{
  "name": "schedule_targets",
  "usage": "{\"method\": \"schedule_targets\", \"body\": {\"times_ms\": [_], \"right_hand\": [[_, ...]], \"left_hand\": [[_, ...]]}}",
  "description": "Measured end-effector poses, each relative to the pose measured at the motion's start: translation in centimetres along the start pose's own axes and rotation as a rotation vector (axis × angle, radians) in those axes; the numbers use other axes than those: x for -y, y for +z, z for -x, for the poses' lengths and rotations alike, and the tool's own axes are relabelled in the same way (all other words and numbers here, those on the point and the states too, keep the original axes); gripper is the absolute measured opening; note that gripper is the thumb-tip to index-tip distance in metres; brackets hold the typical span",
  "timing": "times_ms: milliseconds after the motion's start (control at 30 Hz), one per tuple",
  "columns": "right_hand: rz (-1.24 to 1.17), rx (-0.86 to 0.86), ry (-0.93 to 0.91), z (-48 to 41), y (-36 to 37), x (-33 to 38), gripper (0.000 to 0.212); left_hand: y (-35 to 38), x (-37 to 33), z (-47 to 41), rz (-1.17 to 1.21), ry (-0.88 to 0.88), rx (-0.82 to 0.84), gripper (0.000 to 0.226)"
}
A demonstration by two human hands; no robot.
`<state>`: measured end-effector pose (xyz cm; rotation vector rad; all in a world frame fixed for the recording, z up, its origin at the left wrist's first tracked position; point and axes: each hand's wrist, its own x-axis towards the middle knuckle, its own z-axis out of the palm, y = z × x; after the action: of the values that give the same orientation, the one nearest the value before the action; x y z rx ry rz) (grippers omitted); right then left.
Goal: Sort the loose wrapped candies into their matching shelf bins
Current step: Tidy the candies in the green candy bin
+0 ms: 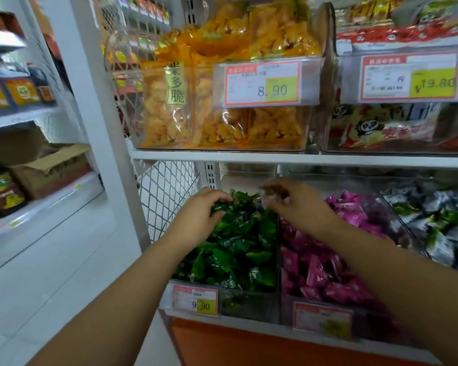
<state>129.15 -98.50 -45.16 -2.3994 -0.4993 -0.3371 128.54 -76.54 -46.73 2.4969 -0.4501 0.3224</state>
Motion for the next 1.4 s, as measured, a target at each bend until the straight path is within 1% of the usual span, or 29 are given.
{"method": "schedule_targets", "body": {"times_ms": [67, 100, 200, 267, 333, 467, 533, 600, 700, 800, 900, 967, 1033, 1100, 1167, 1233, 1300, 1400], "right_hand": [[-0.015, -0.075, 0.028, 0.9, -1.2, -0.8, 0.033], [0.002, -0.087, 0.045, 1.4, -1.8, -1.3, 0.034], [0.084, -0.080, 0.102, 3.5, -3.8, -2.8, 0.039], [0.123, -0.110, 0.128, 5.4, -5.4, -3.7, 0.041], [0.147, -0.182, 0.162, 7.3, -7.1, -4.8, 0.041], [0.188, -0.314, 0.345, 10.8, -10.8, -7.9, 0.033], [0.249, -0.324, 0.379, 12.1, -12.5, -9.8, 0.033], [0.318, -0.222, 0.407, 13.0, -13.8, -11.5, 0.039], [0.491, 0.061, 0.464, 13.6, -15.0, -13.2, 0.050], [0.615, 0.235, 0.499, 13.4, -15.8, -13.6, 0.052], [0.633, 0.352, 0.478, 12.9, -15.9, -13.5, 0.051], [0.629, 0.367, 0.463, 12.7, -16.1, -13.2, 0.050], [0.608, 0.301, 0.438, 12.4, -16.0, -12.7, 0.048], [0.567, 0.182, 0.367, 12.0, -15.3, -11.8, 0.048], [0.499, 0.088, 0.254, 11.0, -14.0, -10.3, 0.047], [0.438, 0.061, 0.118, 9.5, -12.3, -8.2, 0.046], [0.381, 0.083, 0.031, 7.4, -10.2, -6.4, 0.041], [0.253, 0.204, 0.019, 4.3, -7.0, -4.5, 0.039]], "left_hand": [[0.1, 0.2, 0.2, -0.092, 0.014, 0.025, 0.028], [0.2, -0.1, 0.3, -0.115, 0.010, 0.028, 0.027], [0.5, -1.7, 0.3, -0.130, 0.024, -0.048, 0.026], [0.9, -3.2, 0.2, -0.116, 0.058, -0.053, 0.025], [1.8, -5.2, 0.1, -0.089, 0.087, 0.010, 0.026], [4.3, -8.8, 0.0, -0.034, 0.099, 0.108, 0.032], [5.4, -9.8, -0.1, -0.038, 0.107, 0.139, 0.034], [6.3, -10.2, -0.2, -0.064, 0.122, 0.153, 0.034], [7.0, -10.2, -0.5, -0.065, 0.110, 0.149, 0.031], [7.1, -10.0, -0.7, -0.058, 0.120, 0.141, 0.029], [7.4, -10.1, -0.7, -0.044, 0.145, 0.121, 0.028], [7.5, -10.1, -0.5, -0.018, 0.144, 0.103, 0.027], [7.0, -9.9, -0.5, 0.021, 0.141, 0.062, 0.024], [6.1, -9.5, -0.7, 0.054, 0.120, 0.007, 0.022], [4.9, -8.6, -1.1, 0.077, 0.066, -0.046, 0.021], [3.9, -7.2, -1.6, 0.109, -0.002, -0.078, 0.021], [3.1, -5.5, -2.5, 0.145, -0.050, -0.115, 0.021], [2.6, -3.2, -4.0, 0.161, -0.113, -0.149, 0.021]]}}
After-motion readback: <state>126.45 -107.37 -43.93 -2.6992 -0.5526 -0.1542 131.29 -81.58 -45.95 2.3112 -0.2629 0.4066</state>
